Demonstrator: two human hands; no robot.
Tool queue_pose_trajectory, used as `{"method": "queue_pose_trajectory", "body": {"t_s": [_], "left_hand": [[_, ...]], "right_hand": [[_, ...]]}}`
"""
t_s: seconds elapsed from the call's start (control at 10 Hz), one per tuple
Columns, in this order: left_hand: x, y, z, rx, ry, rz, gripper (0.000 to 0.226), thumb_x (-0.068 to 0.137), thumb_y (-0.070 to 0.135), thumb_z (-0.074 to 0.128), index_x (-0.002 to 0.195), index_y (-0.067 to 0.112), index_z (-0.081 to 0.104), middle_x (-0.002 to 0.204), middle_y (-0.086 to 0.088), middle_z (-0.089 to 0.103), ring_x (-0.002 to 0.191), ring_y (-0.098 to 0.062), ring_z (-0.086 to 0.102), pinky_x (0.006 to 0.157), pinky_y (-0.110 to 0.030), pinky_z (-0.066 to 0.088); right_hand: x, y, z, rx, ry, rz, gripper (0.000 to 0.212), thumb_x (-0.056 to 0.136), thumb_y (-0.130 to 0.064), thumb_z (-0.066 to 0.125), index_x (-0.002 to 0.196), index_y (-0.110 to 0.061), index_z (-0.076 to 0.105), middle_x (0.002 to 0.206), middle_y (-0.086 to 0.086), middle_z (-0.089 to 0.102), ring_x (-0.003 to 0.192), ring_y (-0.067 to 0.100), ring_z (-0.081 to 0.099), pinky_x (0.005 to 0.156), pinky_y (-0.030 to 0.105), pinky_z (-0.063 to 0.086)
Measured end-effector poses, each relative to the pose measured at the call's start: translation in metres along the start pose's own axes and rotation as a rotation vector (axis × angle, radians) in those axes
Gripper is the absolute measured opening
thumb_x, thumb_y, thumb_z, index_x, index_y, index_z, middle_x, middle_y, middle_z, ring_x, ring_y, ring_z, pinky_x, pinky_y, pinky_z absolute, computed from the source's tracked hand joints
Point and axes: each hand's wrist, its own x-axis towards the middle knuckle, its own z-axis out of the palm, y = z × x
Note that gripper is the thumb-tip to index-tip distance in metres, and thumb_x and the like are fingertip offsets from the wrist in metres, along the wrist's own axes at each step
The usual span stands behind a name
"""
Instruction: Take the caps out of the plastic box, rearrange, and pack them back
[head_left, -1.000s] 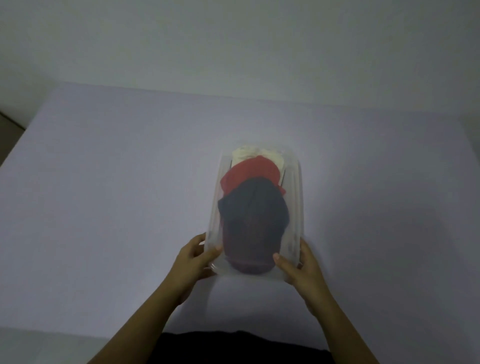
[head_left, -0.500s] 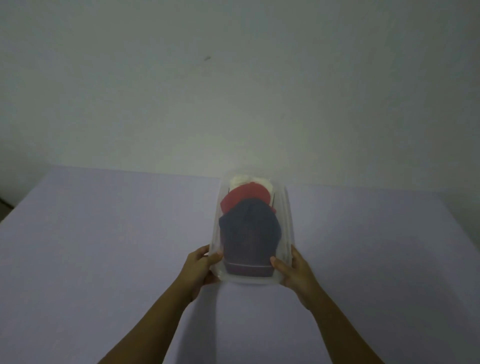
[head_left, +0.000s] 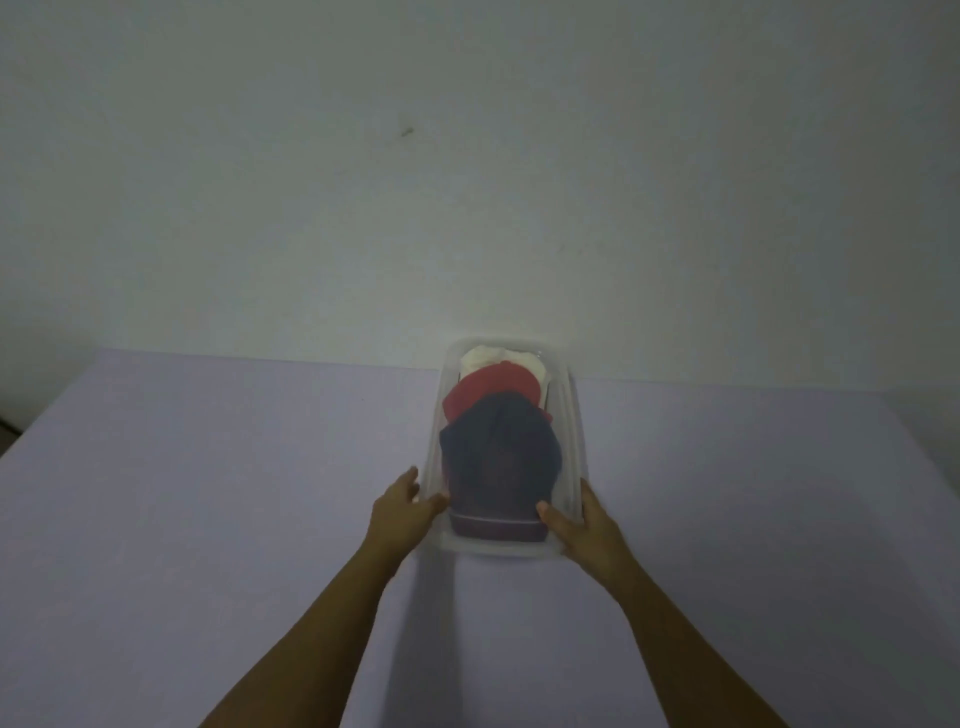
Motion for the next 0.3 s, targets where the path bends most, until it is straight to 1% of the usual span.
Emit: {"method": "queue_pose_trajectory", "body": {"t_s": [0.1, 0.2, 0.3], "left_hand": [[-0.022, 0.024, 0.018, 0.476, 0.181, 0.209, 0.062, 0.096, 0.009, 0.044, 0.149, 0.003, 0.012, 0.157, -0.017, 0.019, 0.143, -0.032, 0.023, 0.113, -0.042, 0.028], [-0.037, 0.035, 0.028, 0.601, 0.195, 0.319, 0.056, 0.099, 0.01, 0.032, 0.149, 0.004, 0.007, 0.159, -0.016, 0.01, 0.145, -0.032, 0.016, 0.114, -0.041, 0.025], [-0.057, 0.039, 0.027, 0.833, 0.123, 0.376, 0.055, 0.102, 0.021, 0.025, 0.15, 0.006, 0.003, 0.16, -0.012, 0.004, 0.147, -0.029, 0.007, 0.118, -0.041, 0.016]], "right_hand": [[-0.02, -0.027, 0.003, -0.485, 0.185, -0.139, 0.094, 0.084, -0.056, 0.054, 0.15, -0.012, 0.002, 0.159, 0.006, 0.007, 0.145, 0.023, 0.014, 0.115, 0.038, 0.021], [-0.041, -0.046, 0.008, -0.643, 0.211, -0.248, 0.092, 0.084, -0.073, 0.021, 0.149, -0.01, 0.007, 0.159, 0.008, 0.009, 0.146, 0.022, 0.014, 0.115, 0.034, 0.018], [-0.054, -0.049, 0.014, -0.811, 0.219, -0.301, 0.104, 0.073, -0.071, -0.023, 0.148, -0.007, 0.011, 0.158, 0.009, 0.014, 0.146, 0.02, 0.015, 0.117, 0.033, 0.011]]}}
